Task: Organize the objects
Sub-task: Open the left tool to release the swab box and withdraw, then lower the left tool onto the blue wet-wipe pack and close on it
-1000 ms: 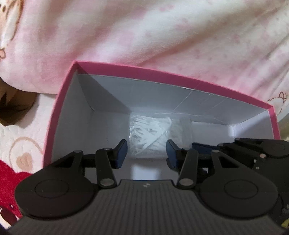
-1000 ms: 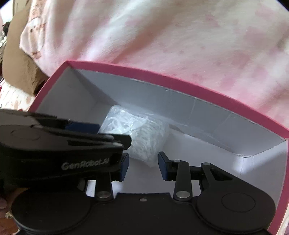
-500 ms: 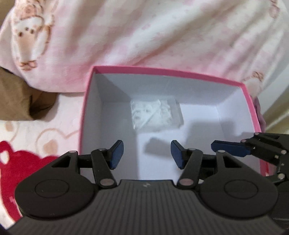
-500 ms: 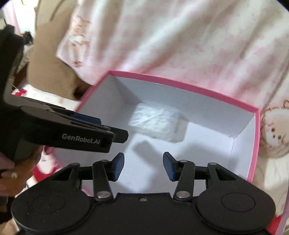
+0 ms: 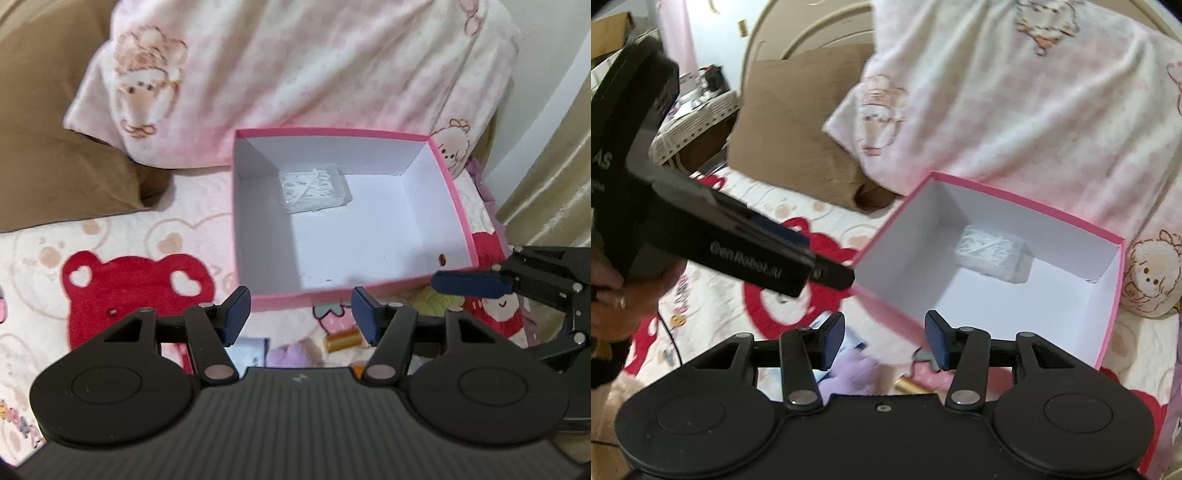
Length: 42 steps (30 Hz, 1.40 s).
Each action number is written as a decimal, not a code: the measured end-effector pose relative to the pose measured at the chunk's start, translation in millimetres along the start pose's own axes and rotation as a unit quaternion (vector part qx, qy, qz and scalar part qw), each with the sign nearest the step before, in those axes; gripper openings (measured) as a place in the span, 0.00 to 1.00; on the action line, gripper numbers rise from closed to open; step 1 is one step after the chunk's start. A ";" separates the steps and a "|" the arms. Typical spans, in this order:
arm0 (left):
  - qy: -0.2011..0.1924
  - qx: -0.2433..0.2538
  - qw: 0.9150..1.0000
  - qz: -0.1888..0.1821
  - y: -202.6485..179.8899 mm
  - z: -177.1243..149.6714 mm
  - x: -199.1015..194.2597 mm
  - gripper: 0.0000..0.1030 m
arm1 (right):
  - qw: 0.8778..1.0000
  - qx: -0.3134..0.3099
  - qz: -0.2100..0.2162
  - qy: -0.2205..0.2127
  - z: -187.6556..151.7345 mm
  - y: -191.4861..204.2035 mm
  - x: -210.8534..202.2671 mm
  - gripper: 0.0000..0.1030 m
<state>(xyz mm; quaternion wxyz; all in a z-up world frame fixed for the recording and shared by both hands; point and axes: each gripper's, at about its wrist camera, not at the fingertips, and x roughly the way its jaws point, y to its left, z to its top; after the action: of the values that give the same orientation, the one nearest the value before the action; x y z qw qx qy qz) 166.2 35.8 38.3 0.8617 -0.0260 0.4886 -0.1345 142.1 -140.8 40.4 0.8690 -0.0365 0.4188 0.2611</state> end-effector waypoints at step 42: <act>0.063 -0.056 0.996 -0.023 121.0 -128.2 78.9 0.50 | 0.980 0.099 0.077 0.154 -75.3 84.0 161.7 0.56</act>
<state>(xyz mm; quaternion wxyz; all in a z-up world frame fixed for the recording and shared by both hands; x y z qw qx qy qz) 120.6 143.0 -115.7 0.8231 -0.0769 0.5478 -0.1286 131.0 -21.3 -116.0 0.7708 0.0426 0.5727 0.2758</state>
